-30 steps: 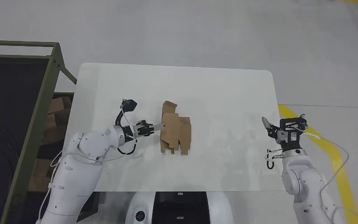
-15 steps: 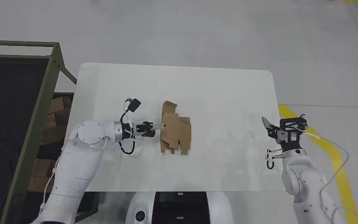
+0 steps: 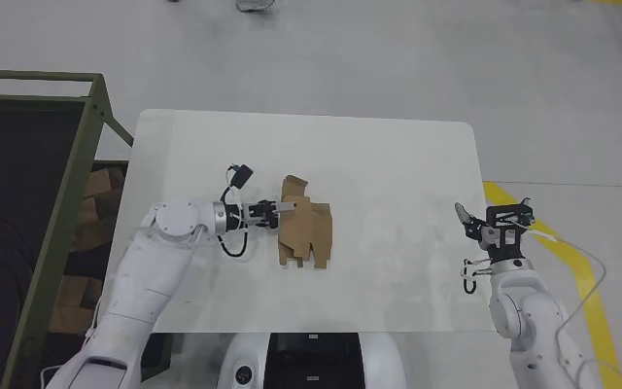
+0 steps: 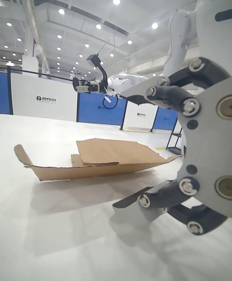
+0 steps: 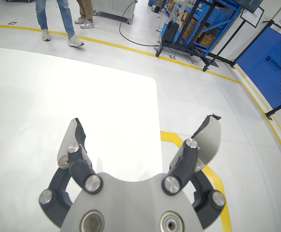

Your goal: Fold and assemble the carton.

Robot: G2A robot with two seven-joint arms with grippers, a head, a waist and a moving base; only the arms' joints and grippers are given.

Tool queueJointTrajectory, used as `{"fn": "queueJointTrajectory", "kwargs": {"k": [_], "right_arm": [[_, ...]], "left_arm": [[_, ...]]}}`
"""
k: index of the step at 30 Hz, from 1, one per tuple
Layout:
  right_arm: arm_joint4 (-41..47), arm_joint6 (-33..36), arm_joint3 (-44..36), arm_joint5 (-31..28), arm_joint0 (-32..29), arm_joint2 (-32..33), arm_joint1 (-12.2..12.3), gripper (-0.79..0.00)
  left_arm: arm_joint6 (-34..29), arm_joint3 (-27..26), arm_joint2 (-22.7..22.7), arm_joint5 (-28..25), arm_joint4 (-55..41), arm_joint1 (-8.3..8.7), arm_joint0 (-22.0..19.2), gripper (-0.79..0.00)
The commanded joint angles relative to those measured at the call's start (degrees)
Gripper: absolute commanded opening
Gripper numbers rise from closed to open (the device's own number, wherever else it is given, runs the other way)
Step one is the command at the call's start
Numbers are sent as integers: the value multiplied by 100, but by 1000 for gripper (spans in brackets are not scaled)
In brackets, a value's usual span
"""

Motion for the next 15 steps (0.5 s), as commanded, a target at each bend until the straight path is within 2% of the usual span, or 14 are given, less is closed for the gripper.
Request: {"fn": "queueJointTrajectory", "kwargs": {"k": [1,10,15], "right_arm": [[0,0,0,0,0,0,0,0],[0,0,0,0,0,0,0,0],[0,0,0,0,0,0,0,0]], "left_arm": [[78,51,85,-10,53,-8,-44,-49],[256,203,377,18,148,-34,-196,-99],[259,275,486,5,153,-37,-252,-194]]}}
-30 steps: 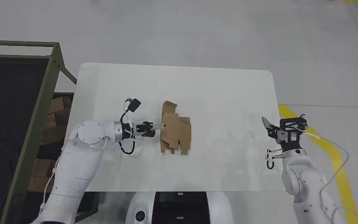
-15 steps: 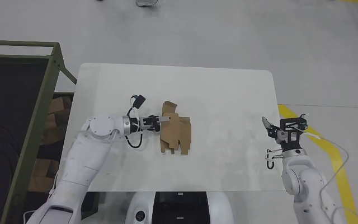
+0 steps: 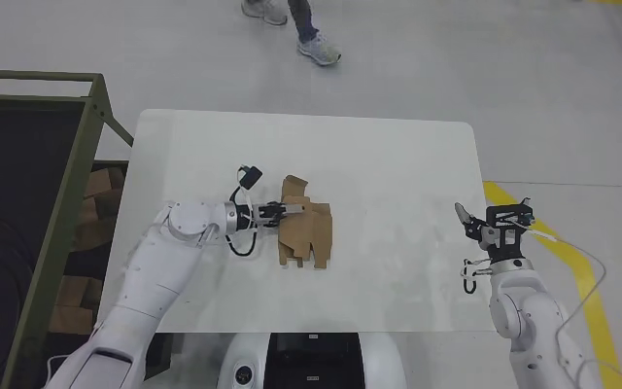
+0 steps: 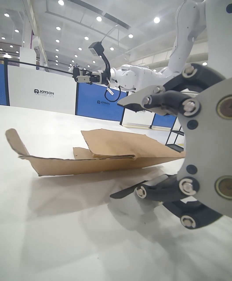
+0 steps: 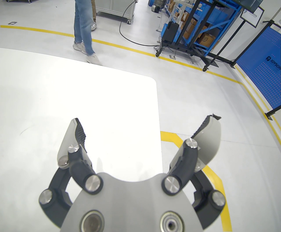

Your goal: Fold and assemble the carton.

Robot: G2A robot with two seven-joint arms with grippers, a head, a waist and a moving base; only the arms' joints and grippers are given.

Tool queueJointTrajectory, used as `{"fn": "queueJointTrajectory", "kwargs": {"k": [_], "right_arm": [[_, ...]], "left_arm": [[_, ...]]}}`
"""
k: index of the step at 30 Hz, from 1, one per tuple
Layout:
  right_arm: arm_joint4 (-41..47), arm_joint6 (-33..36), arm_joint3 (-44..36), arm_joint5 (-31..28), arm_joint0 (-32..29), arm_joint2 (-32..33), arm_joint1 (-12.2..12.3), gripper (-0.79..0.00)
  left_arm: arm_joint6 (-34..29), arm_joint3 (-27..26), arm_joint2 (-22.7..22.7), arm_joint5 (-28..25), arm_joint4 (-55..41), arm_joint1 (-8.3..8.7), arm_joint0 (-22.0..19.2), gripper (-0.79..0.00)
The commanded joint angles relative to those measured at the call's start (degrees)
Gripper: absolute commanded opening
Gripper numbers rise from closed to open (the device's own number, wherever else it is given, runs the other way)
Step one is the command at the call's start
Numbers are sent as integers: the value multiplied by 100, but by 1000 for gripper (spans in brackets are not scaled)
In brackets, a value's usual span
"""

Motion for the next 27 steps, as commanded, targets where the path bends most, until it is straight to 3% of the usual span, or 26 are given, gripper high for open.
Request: {"fn": "queueJointTrajectory", "kwargs": {"k": [1,5,10,13,15,27], "right_arm": [[0,0,0,0,0,0,0,0],[0,0,0,0,0,0,0,0],[0,0,0,0,0,0,0,0],[0,0,0,0,0,0,0,0],[0,0,0,0,0,0,0,0],[0,0,0,0,0,0,0,0]], "left_arm": [[-1,37,42,-1,3,-2,-26,-222],[23,131,120,27,37,-4,-95,-382],[17,207,223,39,102,-7,-175,-502],[10,238,264,17,123,-4,-211,-711],[7,247,283,-25,121,-2,-224,-785],[-261,-58,-40,-923,-479,104,62,-785]]}}
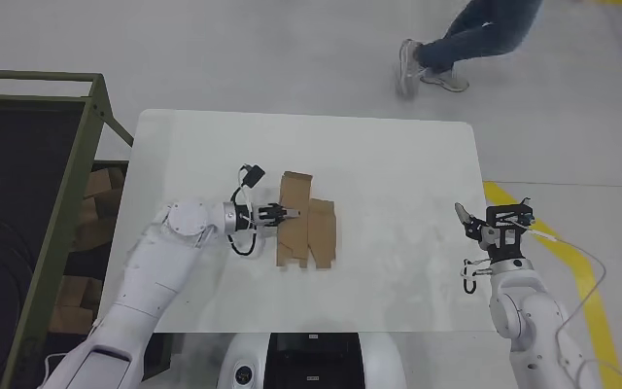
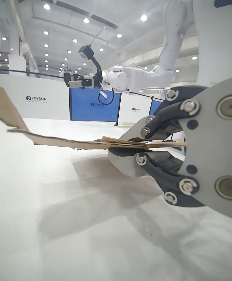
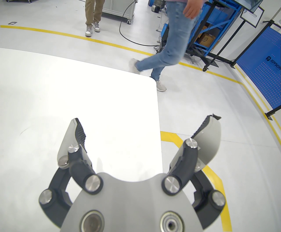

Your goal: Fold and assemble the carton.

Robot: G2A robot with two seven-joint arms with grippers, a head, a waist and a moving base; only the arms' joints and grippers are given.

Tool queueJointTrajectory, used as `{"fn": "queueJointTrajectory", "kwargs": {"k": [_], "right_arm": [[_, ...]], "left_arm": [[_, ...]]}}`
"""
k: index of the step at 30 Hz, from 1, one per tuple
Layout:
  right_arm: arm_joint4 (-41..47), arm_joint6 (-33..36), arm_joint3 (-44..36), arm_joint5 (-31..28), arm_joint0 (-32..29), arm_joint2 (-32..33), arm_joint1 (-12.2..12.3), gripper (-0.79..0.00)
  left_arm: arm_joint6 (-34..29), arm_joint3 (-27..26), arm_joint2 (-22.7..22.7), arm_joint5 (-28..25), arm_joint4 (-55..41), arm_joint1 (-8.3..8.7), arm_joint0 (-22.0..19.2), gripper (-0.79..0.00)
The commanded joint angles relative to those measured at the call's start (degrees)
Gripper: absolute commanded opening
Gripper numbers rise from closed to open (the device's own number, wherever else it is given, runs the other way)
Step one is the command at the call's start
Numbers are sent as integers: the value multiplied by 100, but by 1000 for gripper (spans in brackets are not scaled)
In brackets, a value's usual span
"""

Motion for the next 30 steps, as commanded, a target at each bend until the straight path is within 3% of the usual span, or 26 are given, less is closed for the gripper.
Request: {"fn": "queueJointTrajectory", "kwargs": {"k": [1,8,23,26,30], "right_arm": [[0,0,0,0,0,0,0,0],[0,0,0,0,0,0,0,0],[0,0,0,0,0,0,0,0],[-110,268,-77,1,-28,-50,-4,0],[154,509,-190,-853,-1,-244,6,0]], "left_arm": [[-160,-114,-105,-306,-151,35,81,-785],[-744,-507,-479,-1350,-651,171,428,-785],[-682,-544,-469,-1327,-648,169,437,-785],[-797,-709,-425,-1388,-777,180,399,-785],[-1110,-569,-376,-1508,-1187,188,148,-785]]}}
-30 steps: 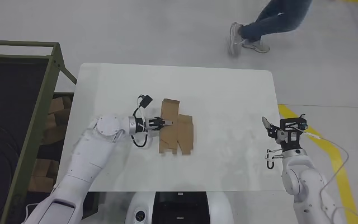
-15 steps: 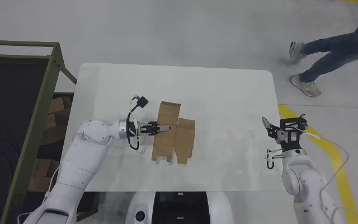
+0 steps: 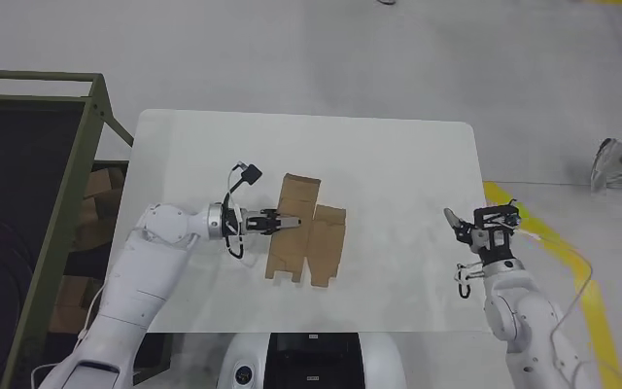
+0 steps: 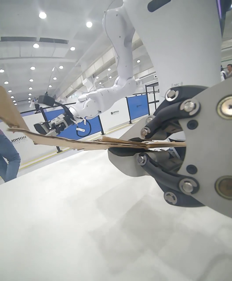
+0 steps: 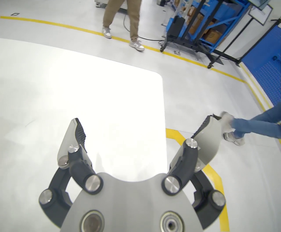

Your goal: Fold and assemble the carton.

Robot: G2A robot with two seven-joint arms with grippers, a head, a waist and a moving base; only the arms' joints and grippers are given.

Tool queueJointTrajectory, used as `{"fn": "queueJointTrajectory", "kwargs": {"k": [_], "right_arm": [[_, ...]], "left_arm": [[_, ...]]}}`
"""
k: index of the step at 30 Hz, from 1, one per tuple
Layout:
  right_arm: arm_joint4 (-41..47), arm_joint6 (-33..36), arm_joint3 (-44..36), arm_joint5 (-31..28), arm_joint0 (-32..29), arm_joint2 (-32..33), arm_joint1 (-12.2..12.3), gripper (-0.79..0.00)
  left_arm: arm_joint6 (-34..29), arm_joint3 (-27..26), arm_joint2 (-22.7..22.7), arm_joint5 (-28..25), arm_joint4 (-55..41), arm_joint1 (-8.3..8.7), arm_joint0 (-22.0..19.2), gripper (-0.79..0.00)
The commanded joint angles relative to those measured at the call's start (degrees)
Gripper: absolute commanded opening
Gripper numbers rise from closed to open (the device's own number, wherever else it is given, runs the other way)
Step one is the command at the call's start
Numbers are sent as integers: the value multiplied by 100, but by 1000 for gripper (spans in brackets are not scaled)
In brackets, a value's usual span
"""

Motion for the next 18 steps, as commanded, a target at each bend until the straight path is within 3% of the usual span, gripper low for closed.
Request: {"fn": "queueJointTrajectory", "kwargs": {"k": [1,7,15,18], "right_arm": [[96,116,22,-501,76,-29,15,0],[449,310,-54,-1311,209,-328,13,0],[1818,993,-243,-2576,231,-306,60,0],[1909,1117,-286,-2612,210,-227,74,0]], "left_arm": [[-141,154,49,-138,-121,1,-171,-785],[102,189,357,-382,-103,48,-398,-785],[729,-31,474,-1009,-407,323,-153,-785],[729,-31,474,-1009,-407,323,-153,-785]]}}
